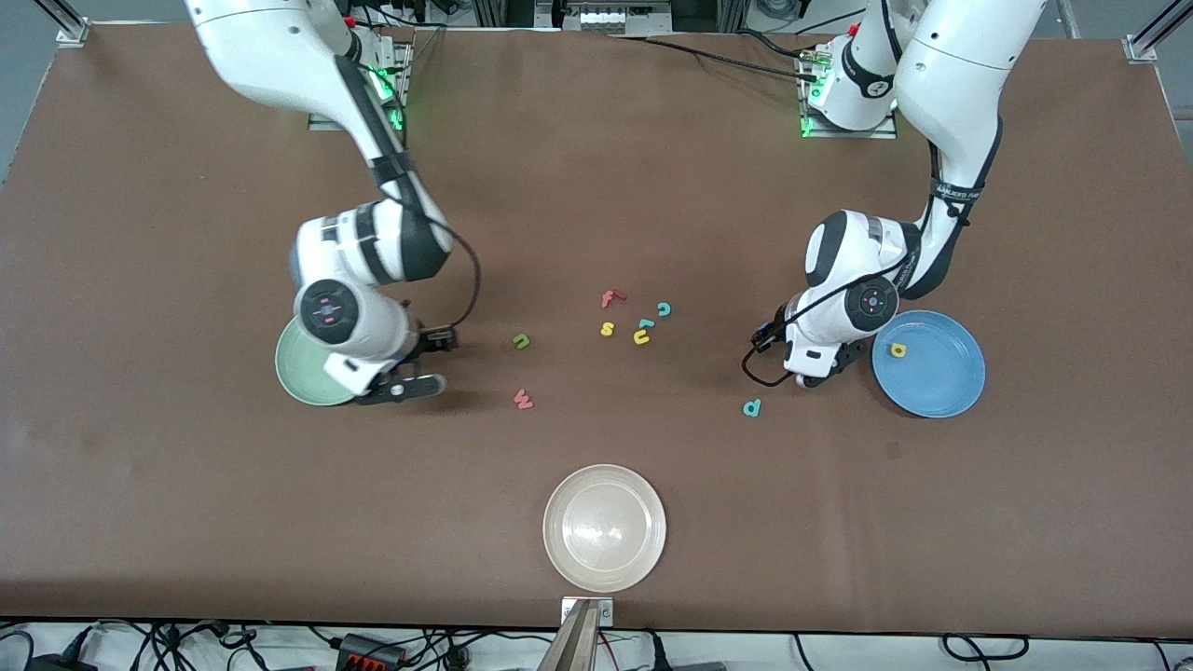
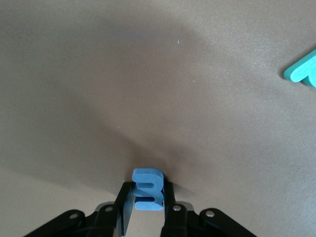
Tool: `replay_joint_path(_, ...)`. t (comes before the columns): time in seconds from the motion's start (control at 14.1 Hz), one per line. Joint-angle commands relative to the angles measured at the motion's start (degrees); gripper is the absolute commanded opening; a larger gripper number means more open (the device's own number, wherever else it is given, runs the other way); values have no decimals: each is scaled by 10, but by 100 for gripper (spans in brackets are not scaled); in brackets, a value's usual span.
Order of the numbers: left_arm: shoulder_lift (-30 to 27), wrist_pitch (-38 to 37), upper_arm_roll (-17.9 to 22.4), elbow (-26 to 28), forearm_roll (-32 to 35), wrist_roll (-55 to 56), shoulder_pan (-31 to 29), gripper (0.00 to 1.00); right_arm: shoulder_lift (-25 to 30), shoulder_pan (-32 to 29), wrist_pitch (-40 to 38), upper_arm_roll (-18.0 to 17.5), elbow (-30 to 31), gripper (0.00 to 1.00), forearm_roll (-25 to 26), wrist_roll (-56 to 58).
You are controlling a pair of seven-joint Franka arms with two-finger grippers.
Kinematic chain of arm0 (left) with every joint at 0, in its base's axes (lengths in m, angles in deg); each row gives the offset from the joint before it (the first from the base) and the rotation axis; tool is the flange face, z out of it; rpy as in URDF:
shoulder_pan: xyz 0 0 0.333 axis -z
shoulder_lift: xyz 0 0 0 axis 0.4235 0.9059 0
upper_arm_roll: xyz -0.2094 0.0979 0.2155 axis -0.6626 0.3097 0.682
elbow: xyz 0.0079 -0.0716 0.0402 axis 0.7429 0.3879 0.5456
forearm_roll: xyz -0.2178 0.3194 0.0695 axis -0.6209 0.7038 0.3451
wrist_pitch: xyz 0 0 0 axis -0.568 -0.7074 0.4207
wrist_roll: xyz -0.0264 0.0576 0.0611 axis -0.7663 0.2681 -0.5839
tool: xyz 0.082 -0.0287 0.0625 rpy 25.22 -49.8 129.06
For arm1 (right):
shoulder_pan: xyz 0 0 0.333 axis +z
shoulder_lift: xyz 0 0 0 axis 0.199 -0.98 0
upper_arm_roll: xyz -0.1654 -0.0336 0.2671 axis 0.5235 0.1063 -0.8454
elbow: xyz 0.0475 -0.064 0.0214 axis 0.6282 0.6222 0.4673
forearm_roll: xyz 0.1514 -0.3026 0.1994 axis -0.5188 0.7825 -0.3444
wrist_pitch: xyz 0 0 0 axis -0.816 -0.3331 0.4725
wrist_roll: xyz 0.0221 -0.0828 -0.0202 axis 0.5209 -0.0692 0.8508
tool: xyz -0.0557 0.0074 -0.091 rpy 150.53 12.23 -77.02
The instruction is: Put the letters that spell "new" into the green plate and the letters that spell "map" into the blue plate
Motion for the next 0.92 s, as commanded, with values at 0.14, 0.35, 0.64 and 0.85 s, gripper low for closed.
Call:
replay_joint_path(0.14,-1,-9,2,-7,24,-11,-2,8,-45,56,57,0,-9,70,-22,-22)
replay_joint_path(0.35,-13,-129,8,-62,105,-15,-14,8,-68,87,115,0,-9,70,-22,-6)
replay_joint_path(0.64,-16,-254,8,-115,250,-137,-40,8,-75,100,125,-7,-9,70,-21,12)
replay_joint_path(0.85,-21,-252,8,-115,268,-306,-105,8,-81,110,137,-7,-9,69,-19,33)
